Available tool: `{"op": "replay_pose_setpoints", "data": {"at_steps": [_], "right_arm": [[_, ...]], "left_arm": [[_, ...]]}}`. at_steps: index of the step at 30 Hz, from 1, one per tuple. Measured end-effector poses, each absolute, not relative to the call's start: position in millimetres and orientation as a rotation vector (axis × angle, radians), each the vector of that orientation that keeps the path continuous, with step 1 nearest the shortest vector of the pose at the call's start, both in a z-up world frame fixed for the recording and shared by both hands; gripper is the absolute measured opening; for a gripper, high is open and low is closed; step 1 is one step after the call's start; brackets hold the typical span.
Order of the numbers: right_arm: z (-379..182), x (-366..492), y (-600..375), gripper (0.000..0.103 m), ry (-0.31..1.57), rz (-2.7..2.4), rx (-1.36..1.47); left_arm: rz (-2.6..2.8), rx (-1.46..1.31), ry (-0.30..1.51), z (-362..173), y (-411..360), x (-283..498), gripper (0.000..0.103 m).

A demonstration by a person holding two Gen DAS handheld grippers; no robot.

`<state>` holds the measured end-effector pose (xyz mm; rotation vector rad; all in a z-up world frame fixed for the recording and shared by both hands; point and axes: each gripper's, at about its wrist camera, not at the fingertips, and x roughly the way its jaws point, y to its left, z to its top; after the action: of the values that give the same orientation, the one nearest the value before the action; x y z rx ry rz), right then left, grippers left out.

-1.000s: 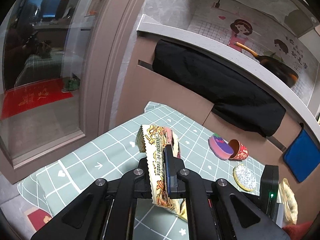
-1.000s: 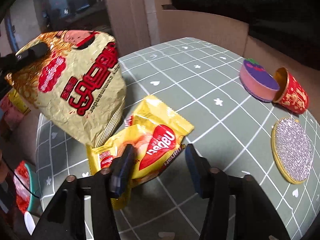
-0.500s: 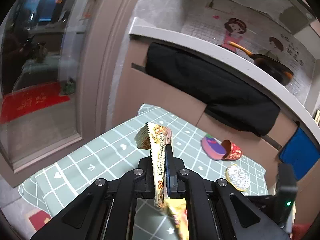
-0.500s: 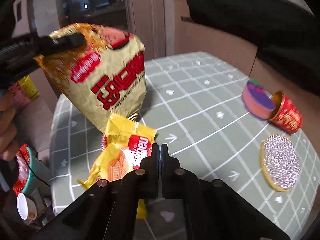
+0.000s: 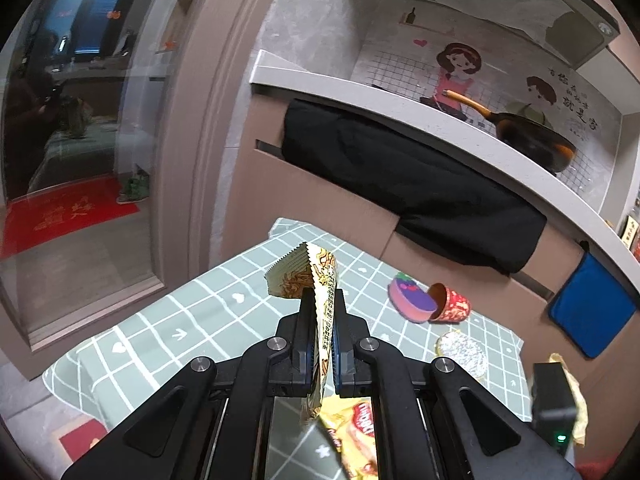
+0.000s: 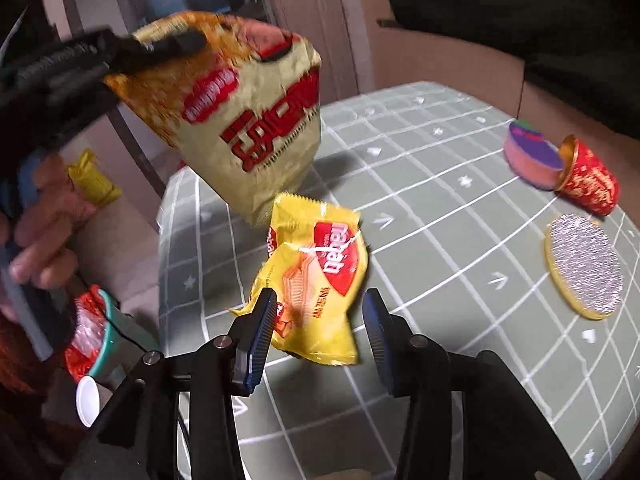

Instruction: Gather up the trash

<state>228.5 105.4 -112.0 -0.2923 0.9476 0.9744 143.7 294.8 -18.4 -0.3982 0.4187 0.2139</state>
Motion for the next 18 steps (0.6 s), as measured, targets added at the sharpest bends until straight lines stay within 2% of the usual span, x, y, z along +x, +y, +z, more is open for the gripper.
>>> {"op": "replay_pose_setpoints", "data": {"at_steps": [5, 9, 10, 11, 14, 18], "right_arm": [[-134.0, 238.6, 123.6, 0.044, 0.993, 0.902, -0.311], [-136.2, 228.3, 137.3, 0.044, 0.928, 0.884, -0.412], [-135.9, 225.0, 138.6, 0.042, 0.912, 0.876, -0.439], [-135.5, 223.9, 138.5, 0.031, 0.901, 0.879, -0.447], [-133.7, 220.6, 137.9, 0.009, 0.870, 0.876, -0.469], [-113.5, 214.1, 125.1, 0.005, 0.807, 0.917, -0.437]], "left_arm": [[0.246, -0.431, 0.439, -33.2, 308.4, 133.1, 0.007], [0.253, -0.451, 0.445, -40.0, 313.5, 131.6, 0.007], [0.251, -0.453, 0.445, -40.8, 313.7, 131.4, 0.007], [0.251, -0.453, 0.445, -41.2, 312.9, 131.1, 0.007], [0.249, -0.451, 0.447, -42.4, 313.0, 130.3, 0.007], [0.248, -0.450, 0.443, -41.3, 313.3, 130.8, 0.007]]}}
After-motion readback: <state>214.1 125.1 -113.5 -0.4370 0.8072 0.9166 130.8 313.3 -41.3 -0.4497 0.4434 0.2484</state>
